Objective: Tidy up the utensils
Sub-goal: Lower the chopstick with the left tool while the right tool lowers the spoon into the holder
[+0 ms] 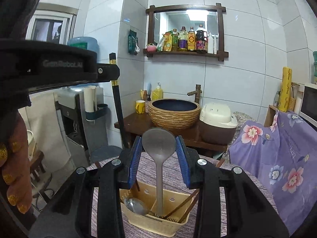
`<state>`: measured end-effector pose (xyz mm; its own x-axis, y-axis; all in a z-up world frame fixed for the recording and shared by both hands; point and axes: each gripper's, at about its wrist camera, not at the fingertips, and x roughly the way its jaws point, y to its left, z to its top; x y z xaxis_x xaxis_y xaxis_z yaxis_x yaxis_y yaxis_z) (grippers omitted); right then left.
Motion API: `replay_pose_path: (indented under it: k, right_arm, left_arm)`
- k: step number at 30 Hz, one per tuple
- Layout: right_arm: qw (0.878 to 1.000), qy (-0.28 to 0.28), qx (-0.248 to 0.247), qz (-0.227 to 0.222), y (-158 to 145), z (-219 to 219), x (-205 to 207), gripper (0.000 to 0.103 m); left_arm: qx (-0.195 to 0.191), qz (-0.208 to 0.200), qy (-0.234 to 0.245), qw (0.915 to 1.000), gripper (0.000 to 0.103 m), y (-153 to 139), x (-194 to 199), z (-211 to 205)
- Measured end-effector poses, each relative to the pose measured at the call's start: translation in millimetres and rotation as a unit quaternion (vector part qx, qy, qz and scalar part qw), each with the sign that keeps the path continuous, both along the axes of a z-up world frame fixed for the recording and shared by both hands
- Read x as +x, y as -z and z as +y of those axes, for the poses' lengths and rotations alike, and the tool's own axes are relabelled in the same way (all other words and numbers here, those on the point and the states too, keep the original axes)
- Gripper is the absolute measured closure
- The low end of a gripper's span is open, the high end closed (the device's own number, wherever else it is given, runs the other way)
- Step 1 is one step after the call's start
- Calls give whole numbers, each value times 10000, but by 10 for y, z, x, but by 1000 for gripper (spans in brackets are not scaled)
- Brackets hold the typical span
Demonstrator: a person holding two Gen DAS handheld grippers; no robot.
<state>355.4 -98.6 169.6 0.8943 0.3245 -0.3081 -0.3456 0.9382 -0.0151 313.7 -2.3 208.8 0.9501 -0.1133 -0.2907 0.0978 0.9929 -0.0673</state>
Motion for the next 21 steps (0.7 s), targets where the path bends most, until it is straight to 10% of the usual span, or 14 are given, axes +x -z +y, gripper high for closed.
replay_pose_path:
  k: [21]
  right_arm:
    - [9971,74,-289,707,993,-11,-75,69]
  left_arm:
    - [280,1522,275,9876,95,949,279,46]
